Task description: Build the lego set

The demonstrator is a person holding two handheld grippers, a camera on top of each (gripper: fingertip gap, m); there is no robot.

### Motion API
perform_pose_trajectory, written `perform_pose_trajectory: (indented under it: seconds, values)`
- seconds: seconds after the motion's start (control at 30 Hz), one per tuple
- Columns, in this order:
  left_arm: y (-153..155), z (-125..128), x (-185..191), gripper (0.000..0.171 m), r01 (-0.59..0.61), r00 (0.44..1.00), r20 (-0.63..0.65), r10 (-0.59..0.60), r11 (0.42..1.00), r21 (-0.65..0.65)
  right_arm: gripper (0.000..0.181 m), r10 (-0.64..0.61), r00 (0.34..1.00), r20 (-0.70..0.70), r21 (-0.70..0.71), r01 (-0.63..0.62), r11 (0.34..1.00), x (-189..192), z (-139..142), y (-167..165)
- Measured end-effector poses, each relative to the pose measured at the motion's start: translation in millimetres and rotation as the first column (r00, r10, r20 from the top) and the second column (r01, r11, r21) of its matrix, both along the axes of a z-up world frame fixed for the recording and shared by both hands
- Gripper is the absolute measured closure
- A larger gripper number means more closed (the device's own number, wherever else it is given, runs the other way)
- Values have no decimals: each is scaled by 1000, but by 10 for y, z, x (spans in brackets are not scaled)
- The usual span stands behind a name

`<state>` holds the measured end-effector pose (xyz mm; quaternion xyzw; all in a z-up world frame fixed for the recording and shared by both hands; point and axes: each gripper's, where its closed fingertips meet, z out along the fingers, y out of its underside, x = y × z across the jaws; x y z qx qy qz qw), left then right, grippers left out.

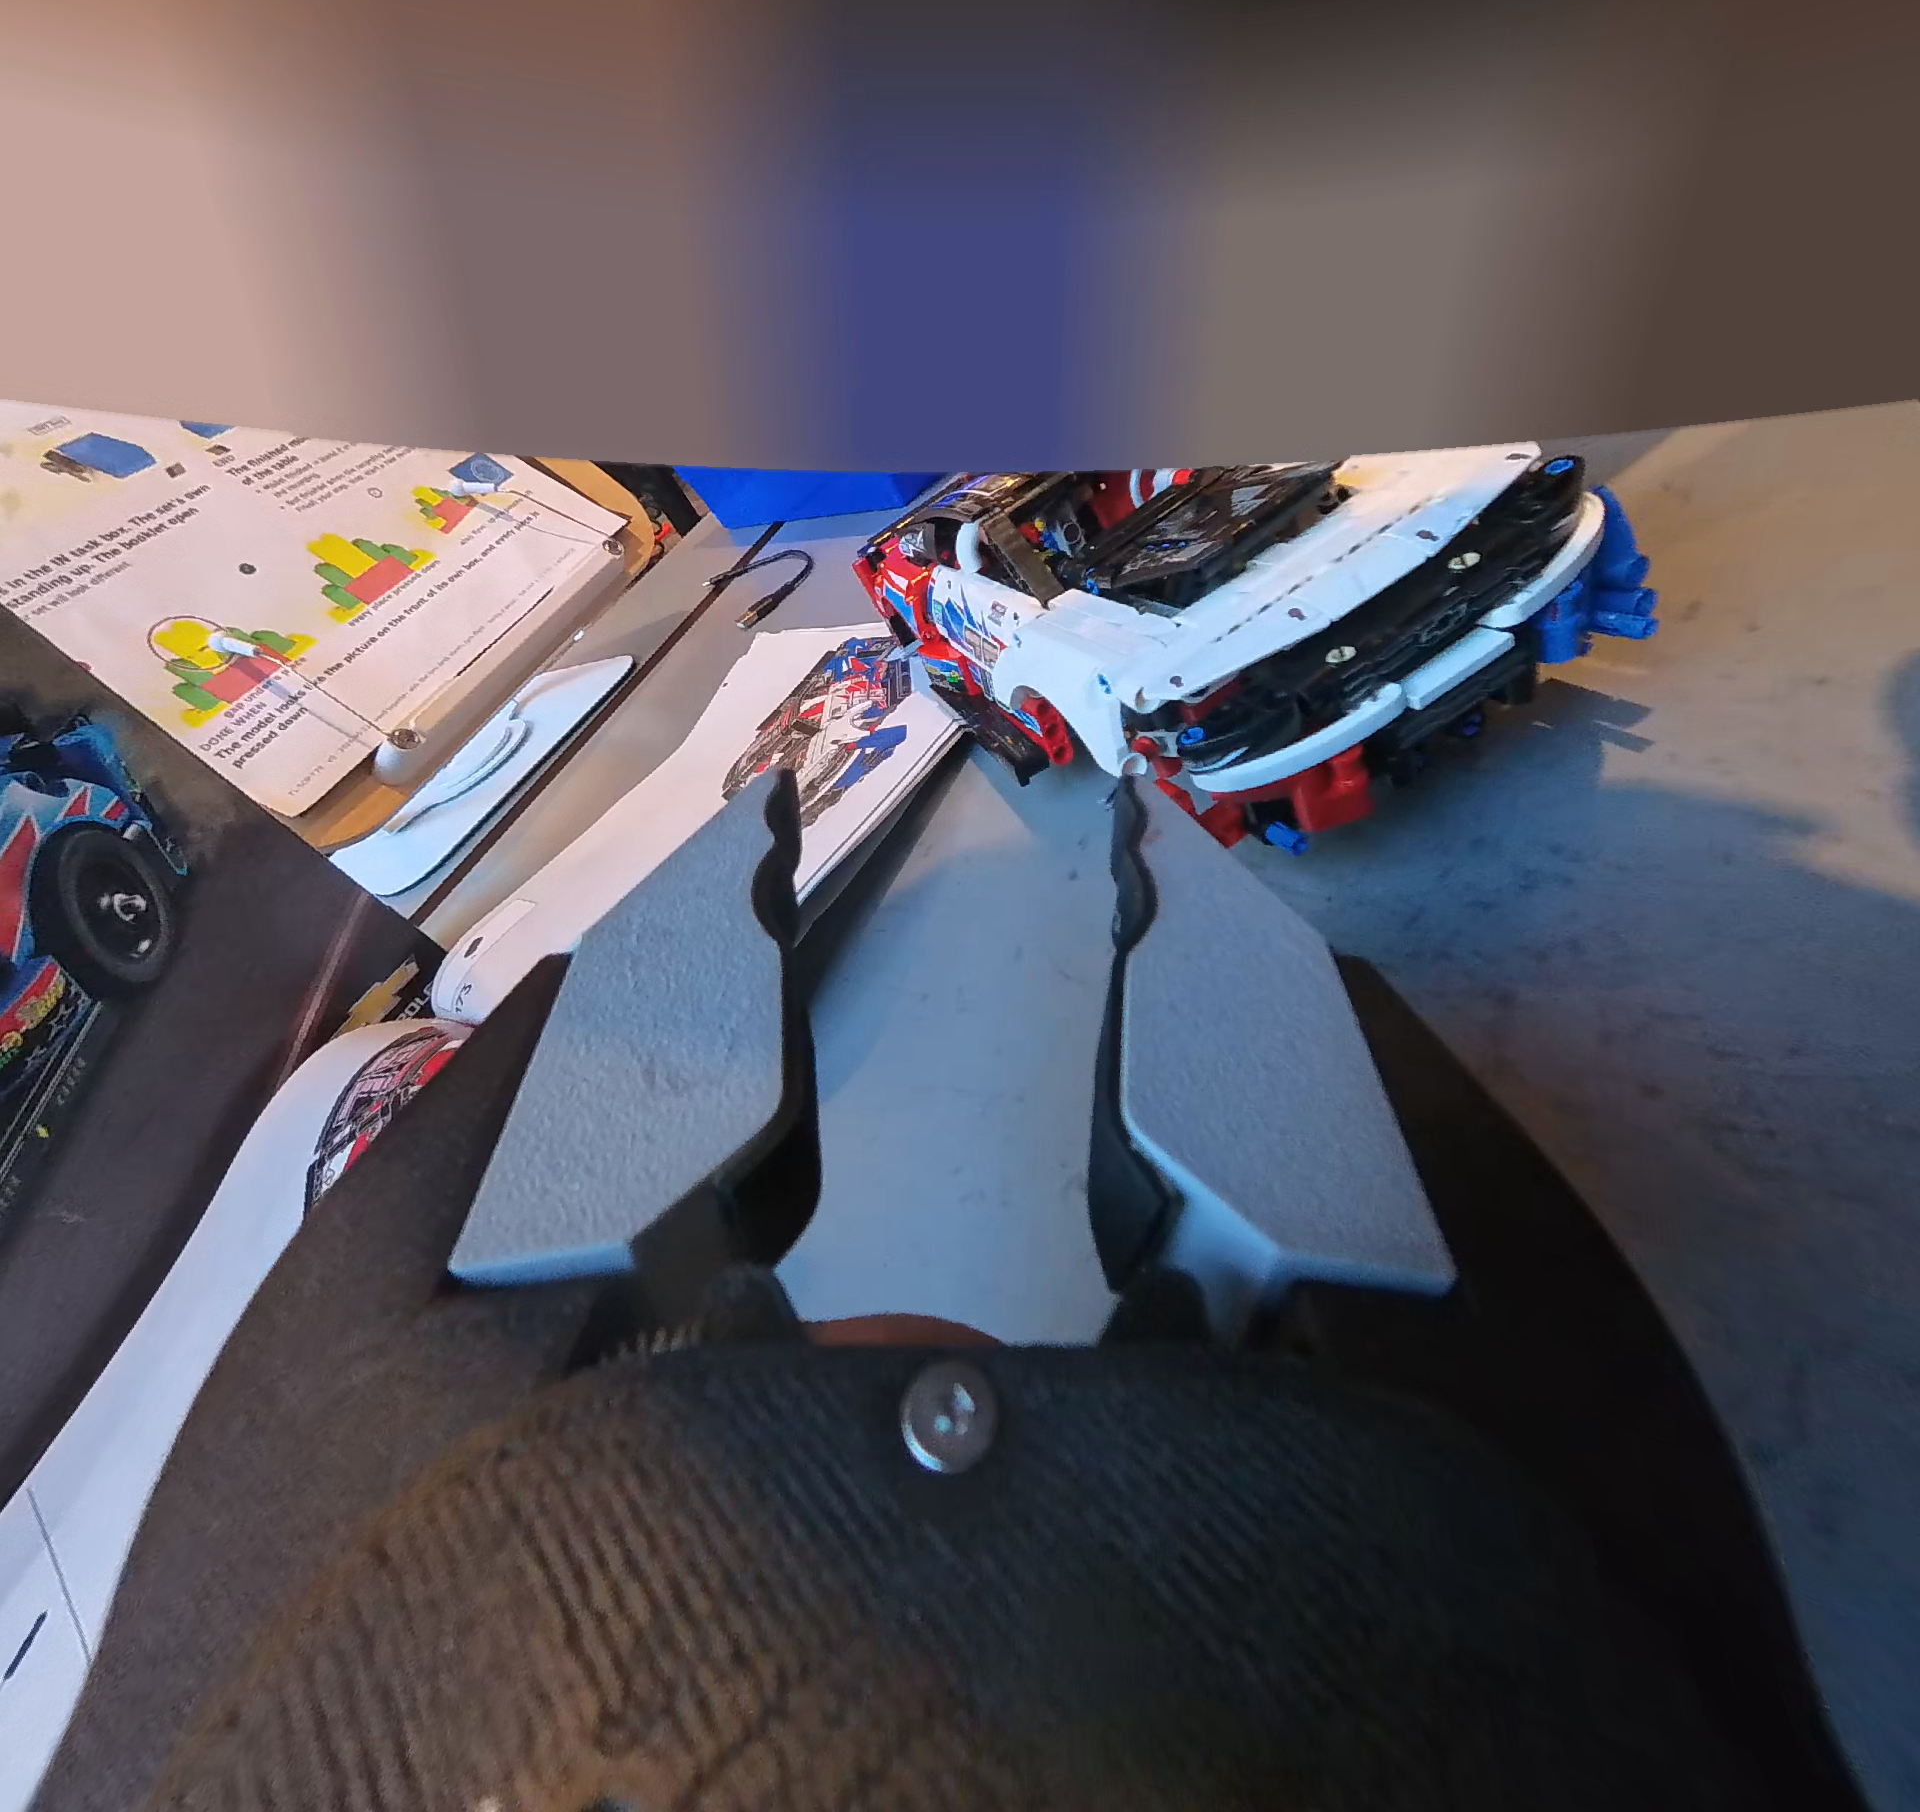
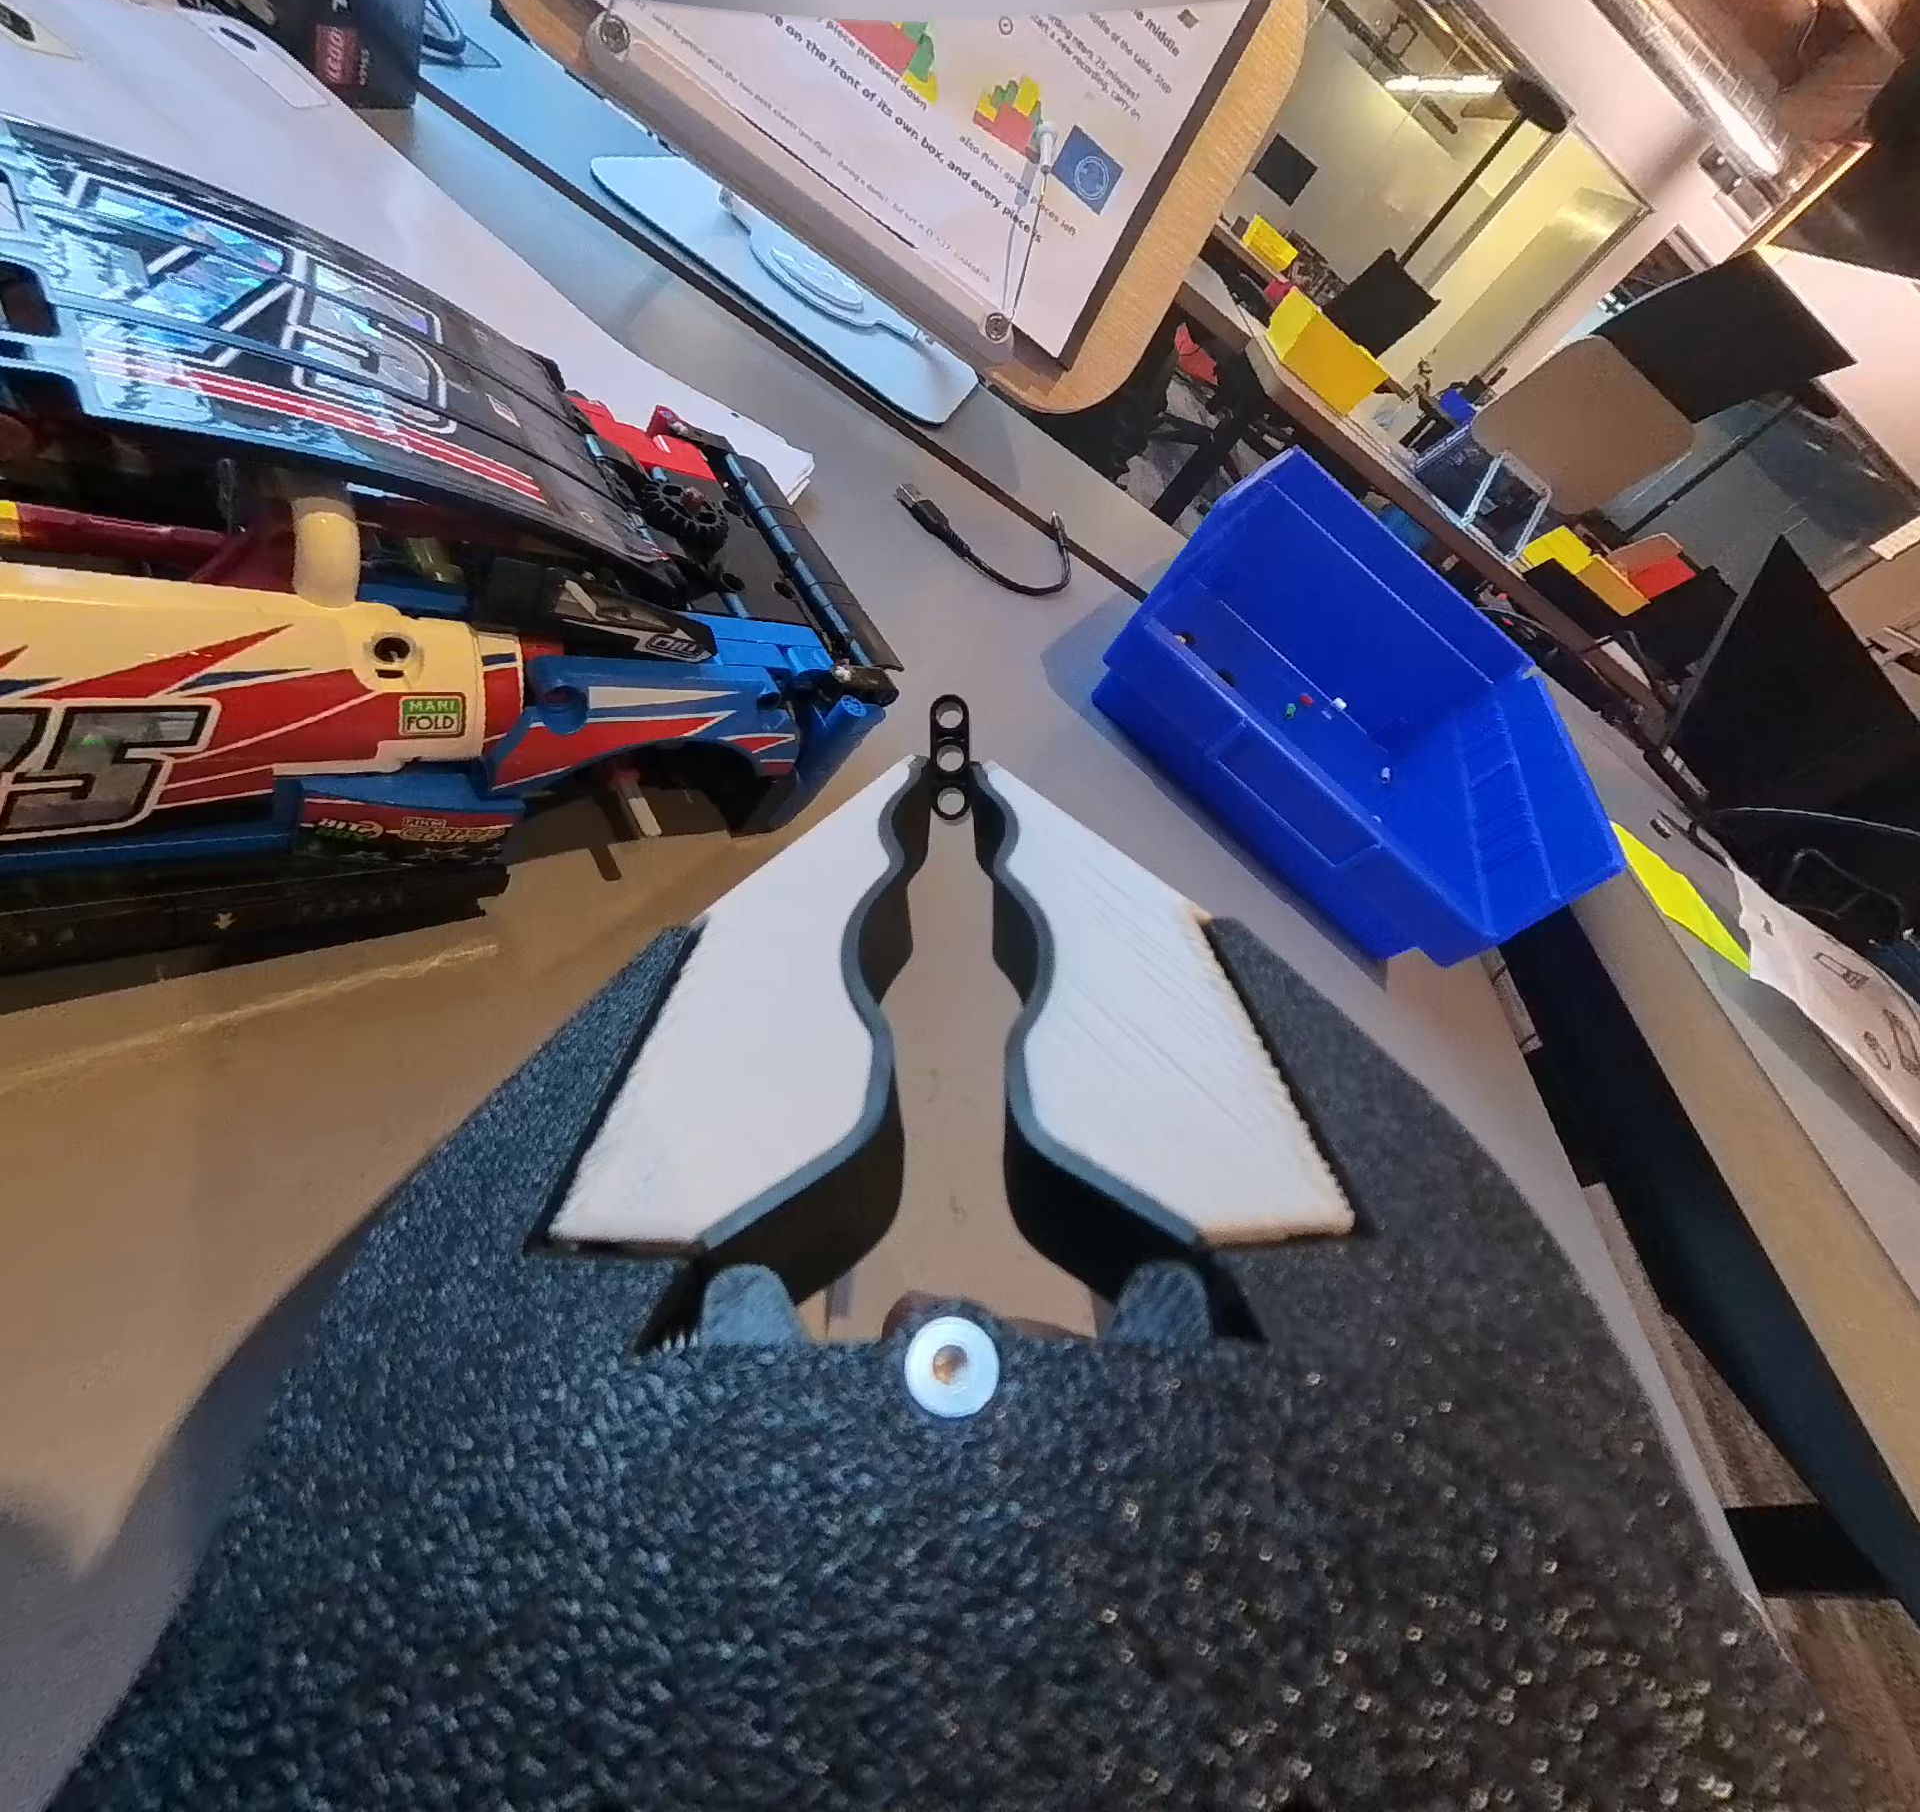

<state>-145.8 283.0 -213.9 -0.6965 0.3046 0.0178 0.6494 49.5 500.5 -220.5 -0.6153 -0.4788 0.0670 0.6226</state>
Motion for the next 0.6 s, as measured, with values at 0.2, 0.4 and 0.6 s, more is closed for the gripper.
perform_pose_trajectory:
  seconds: [0.2,0.4,0.6]
  values:
    - [2,2,-1,114,2,1000,6,-2,1000,-3,174,0,1000,-1,4,0,1000,-9,4,-1]
    - [7,4,-6,115,3,1000,15,-3,1000,-7,174,2,1000,2,4,-2,1000,-25,-2,-3]
    - [8,4,-4,115,5,1000,15,-4,1000,-7,174,5,1000,4,5,-5,1000,-38,-6,-11]
